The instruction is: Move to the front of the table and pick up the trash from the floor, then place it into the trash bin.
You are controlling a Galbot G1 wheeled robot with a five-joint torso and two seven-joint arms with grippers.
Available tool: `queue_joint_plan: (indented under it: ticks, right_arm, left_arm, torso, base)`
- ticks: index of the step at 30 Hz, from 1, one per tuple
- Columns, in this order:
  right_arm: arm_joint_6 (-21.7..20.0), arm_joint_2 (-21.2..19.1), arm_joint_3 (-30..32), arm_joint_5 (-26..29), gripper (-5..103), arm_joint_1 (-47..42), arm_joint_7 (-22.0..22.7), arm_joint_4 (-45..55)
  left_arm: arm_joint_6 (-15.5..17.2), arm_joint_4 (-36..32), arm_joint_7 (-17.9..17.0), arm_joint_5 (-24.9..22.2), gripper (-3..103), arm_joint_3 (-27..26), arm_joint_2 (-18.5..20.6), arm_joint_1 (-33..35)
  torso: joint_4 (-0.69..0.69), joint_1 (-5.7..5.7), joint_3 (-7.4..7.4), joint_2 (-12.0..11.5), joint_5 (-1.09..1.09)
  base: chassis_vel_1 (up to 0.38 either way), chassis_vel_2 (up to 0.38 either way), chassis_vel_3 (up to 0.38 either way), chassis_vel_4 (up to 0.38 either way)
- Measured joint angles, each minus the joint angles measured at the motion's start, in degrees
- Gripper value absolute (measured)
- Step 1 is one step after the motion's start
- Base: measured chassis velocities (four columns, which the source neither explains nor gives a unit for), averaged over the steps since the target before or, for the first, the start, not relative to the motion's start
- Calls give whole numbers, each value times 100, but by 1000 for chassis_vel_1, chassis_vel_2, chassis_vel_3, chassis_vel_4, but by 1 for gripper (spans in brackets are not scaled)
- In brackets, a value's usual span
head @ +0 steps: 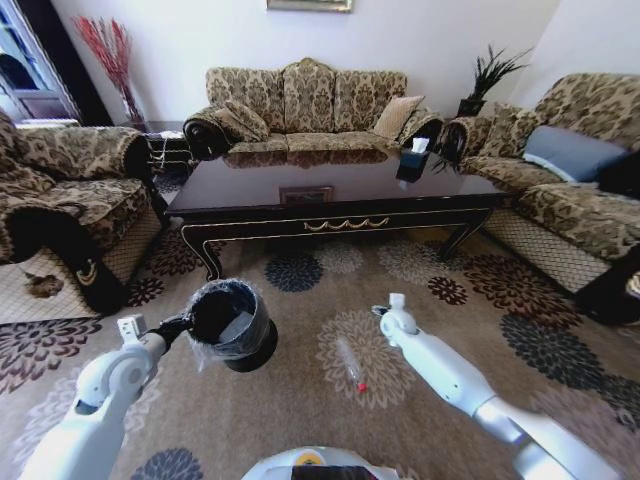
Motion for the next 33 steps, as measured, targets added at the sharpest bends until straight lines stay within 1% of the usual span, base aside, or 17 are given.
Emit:
queue_joint_plan:
  ticks: [3,5,9,10,12,14,20,23,24,25,27,28,30,31,33]
  right_arm:
    - [68,131,444,4,100,-33,-262,-486]
    - [73,165,500,2,100,-33,-313,-568]
    - [223,587,909,-32,100,66,-639,-1258]
    - [223,587,909,-32,100,66,-639,-1258]
    - [306,840,1191,-36,100,146,-770,-1655]
    - [384,953,1372,-106,100,195,-941,-1952]
    - [441,997,1610,-177,100,286,-1150,-2329]
    - [575,943,1721,-276,100,298,-1424,-2519]
    - [689,915,1757,-299,100,298,-1578,-2610]
    - [689,915,1757,-299,100,298,-1578,-2610]
    - [943,860,1768,-366,100,296,-1859,-2785]
    - [1003,849,1770,-386,100,296,-1931,-2825]
    - [1230,835,1811,-467,100,306,-2248,-3045]
    - [1230,835,1811,-467,100,306,-2248,-3045]
    - [1341,841,1840,-555,100,324,-2443,-3192]
  left_arm:
    - [3,-87,2,0,4,-30,-25,105]
    - [4,-101,2,4,4,-32,-36,121]
    - [12,-209,2,52,4,-56,-87,265]
    - [12,-209,2,52,4,-56,-87,265]
    - [19,-263,2,72,4,-74,-87,329]
    - [26,-310,0,81,4,-84,-77,381]
    - [41,-371,-1,105,4,-86,-75,445]
    - [45,-404,-3,137,4,-82,-93,475]
    - [48,-420,-3,146,4,-75,-97,481]
    - [48,-420,-3,146,4,-75,-97,481]
    - [49,-445,-3,149,4,-67,-95,482]
    - [49,-449,-2,149,4,-65,-92,482]
    - [54,-476,-3,149,4,-58,-78,488]
    - [54,-476,-3,149,4,-58,-78,488]
    - [60,-497,-6,150,4,-55,-70,498]
  torso:
    - [-1,0,0,0,-1]
    - [-1,0,0,0,-1]
    - [-1,0,0,0,0]
    - [-1,0,0,0,0]
    - [2,0,0,0,-1]
    - [1,0,0,0,0]
    - [0,0,0,0,-1]
    - [0,0,0,0,-2]
    - [0,0,0,0,-2]
    - [0,0,0,0,-2]
    - [-1,0,0,0,-1]
    - [-2,0,0,0,-1]
    - [-2,0,0,0,-1]
    - [-2,0,0,0,-1]
    - [-1,0,0,0,0]
  base:
    - [0,0,0,0]
    - [0,0,0,0]
    - [0,0,0,0]
    - [0,0,0,0]
    - [0,0,0,0]
    - [0,0,0,0]
    - [0,0,0,0]
    - [0,0,0,0]
    - [0,0,0,0]
    - [0,0,0,0]
    - [0,0,0,0]
    - [0,0,0,0]
    - [0,0,0,0]
    - [0,0,0,0]
    - [0,0,0,0]
